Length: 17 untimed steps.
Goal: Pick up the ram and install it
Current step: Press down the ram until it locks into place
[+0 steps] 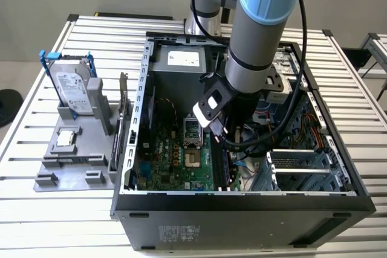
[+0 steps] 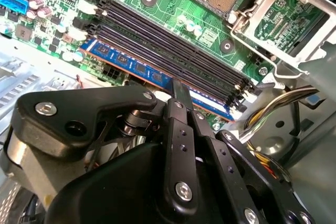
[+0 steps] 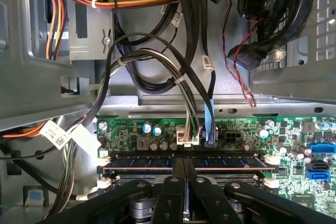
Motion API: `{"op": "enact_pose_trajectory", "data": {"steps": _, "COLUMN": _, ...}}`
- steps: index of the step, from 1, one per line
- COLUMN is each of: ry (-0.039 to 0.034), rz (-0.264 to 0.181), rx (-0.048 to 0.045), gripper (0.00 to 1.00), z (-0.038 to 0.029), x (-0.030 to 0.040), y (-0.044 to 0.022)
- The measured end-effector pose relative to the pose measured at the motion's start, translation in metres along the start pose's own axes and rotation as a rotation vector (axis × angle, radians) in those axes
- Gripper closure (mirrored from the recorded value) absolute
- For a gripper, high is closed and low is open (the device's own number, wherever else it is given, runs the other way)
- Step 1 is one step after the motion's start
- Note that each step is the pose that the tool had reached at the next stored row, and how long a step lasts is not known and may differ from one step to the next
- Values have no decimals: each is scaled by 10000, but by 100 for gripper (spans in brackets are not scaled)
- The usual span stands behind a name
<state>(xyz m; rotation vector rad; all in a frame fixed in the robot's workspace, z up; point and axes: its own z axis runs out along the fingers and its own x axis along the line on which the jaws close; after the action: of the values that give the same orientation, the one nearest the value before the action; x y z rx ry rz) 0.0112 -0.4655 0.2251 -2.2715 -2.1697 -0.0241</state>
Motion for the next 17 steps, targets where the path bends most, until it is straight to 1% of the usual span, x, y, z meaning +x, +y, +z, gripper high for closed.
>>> {"op": "enact_pose_trajectory", "data": {"steps": 10, "ry": 71, "rz": 1, "rx": 6, "gripper": 100, "z": 57, "x": -2, "y": -1}}
{"op": "enact_pose_trajectory", "data": {"steps": 14, "ry": 116, "rz": 1, "rx": 8, "gripper": 100, "z": 79, "x": -1, "y": -1}}
{"op": "enact_pose_trajectory", "data": {"steps": 17, "ry": 118, "rz": 2, "rx": 10, "gripper": 100, "z": 78, "x": 0, "y": -1}}
